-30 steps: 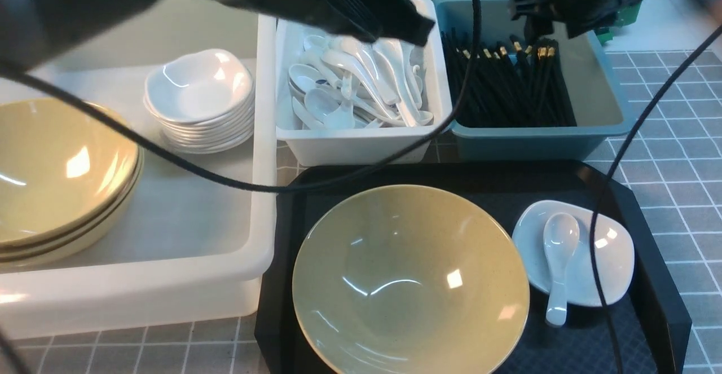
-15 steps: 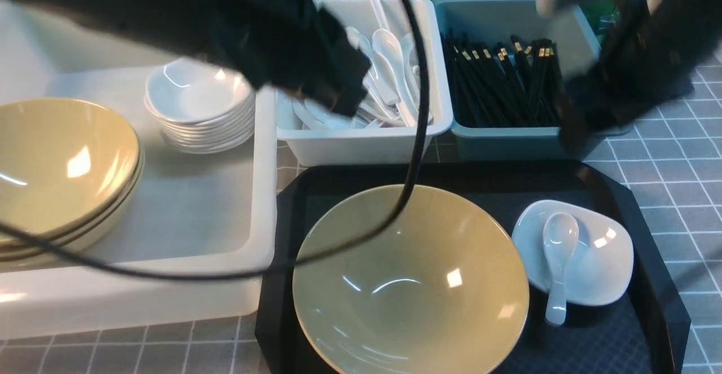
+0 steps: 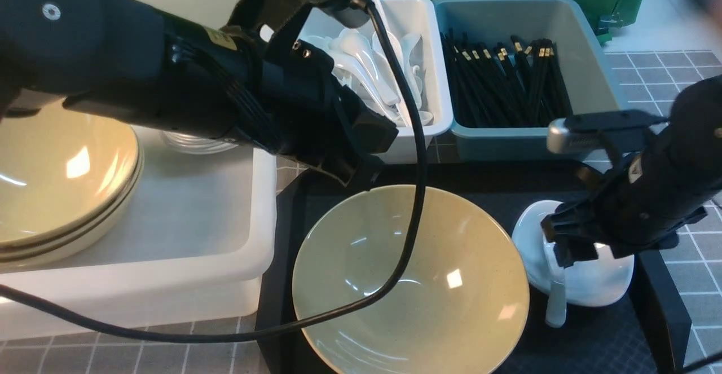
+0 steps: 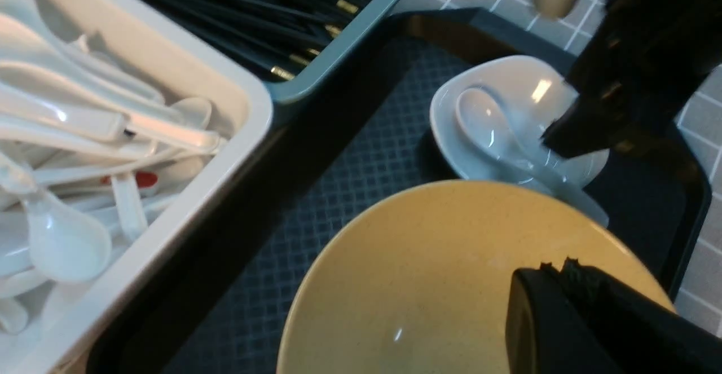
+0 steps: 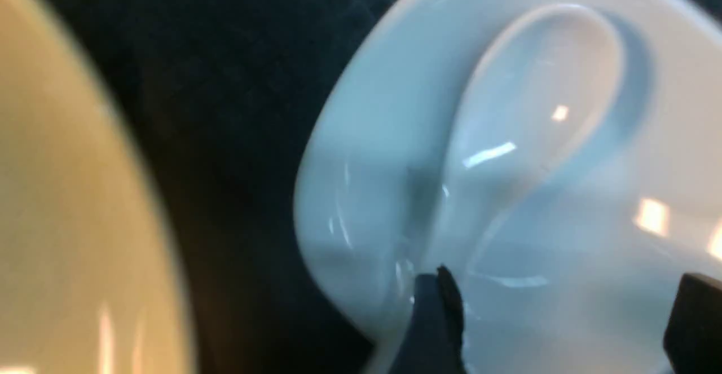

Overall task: On grey table put chopsticks spoon bowls plates into blue grey white boxes.
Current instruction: 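Reach down and grasp the white spoon resting in the bowl with the right gripper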

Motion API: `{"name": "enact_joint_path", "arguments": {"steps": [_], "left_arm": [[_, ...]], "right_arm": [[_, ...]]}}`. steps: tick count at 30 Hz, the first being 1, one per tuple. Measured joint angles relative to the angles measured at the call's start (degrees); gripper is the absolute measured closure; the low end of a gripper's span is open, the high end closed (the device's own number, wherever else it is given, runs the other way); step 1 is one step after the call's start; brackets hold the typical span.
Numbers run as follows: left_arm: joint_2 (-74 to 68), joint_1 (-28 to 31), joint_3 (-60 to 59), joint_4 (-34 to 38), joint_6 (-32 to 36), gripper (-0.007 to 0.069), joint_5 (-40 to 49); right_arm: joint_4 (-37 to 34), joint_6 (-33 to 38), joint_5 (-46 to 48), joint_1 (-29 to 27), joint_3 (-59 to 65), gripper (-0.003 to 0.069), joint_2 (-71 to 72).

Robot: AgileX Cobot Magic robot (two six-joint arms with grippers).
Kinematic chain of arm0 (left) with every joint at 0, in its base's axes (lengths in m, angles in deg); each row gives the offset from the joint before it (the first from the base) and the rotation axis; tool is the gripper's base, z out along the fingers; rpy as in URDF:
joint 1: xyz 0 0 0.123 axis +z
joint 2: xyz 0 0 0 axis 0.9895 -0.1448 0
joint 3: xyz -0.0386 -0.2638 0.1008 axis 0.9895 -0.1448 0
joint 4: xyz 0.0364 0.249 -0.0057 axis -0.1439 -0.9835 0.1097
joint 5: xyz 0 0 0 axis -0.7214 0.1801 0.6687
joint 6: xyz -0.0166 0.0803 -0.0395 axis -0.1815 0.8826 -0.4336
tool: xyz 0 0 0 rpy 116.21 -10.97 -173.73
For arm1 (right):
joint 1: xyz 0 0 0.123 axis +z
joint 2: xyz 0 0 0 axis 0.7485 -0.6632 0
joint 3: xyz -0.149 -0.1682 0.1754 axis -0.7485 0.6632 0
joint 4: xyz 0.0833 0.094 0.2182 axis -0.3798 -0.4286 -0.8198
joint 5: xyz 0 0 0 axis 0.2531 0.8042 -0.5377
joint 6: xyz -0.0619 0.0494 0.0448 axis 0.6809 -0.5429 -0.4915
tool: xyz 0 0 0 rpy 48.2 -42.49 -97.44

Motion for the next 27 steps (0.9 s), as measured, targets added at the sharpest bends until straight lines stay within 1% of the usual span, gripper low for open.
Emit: {"name": "enact_joint_path", "arguments": {"steps": [4,13,16,19,23,24,25,26,27], "left_arm": [[0.0,0.0,0.0,0.9,0.9,0.0633,-0.2],[0.0,0.0,0.0,1.0,1.6,0.0633,-1.1],[0.0,0.0,0.0,1.0,1.6,0.0633,-1.2],[0.0,0.0,0.0,1.0,1.6,0.0633,-1.2],[0.0,0.0,0.0,1.0,1.7,0.0633,-1.3],[0.0,0.0,0.0,1.0,1.7,0.0633,-1.4],[0.0,0.0,0.0,1.0,1.7,0.0633,-1.6],[0.0,0.0,0.0,1.0,1.7,0.0633,-1.6],[0.0,0.0,0.0,1.0,1.7,0.0633,-1.6]], "right_arm": [[-0.7,-0.6,-1.8,0.0,-0.2,0.0123,-4.5],[-3.0,-0.5,-2.7,0.0,-1.8,0.0123,-6.9],[-3.3,0.6,-1.7,0.0,-2.5,0.0123,-8.1],[-4.3,2.4,-1.0,0.0,-2.6,0.0139,-8.7],[-7.0,4.8,-0.3,0.0,-3.1,0.0235,-9.7],[-7.1,5.2,-0.2,0.0,-3.1,0.0272,-9.9],[-7.2,5.9,0.1,0.0,-3.1,0.0332,-10.0],[-7.2,6.1,0.2,0.0,-3.1,0.0341,-10.0],[-7.3,6.8,0.5,0.0,-3.1,0.0389,-10.0]]}}
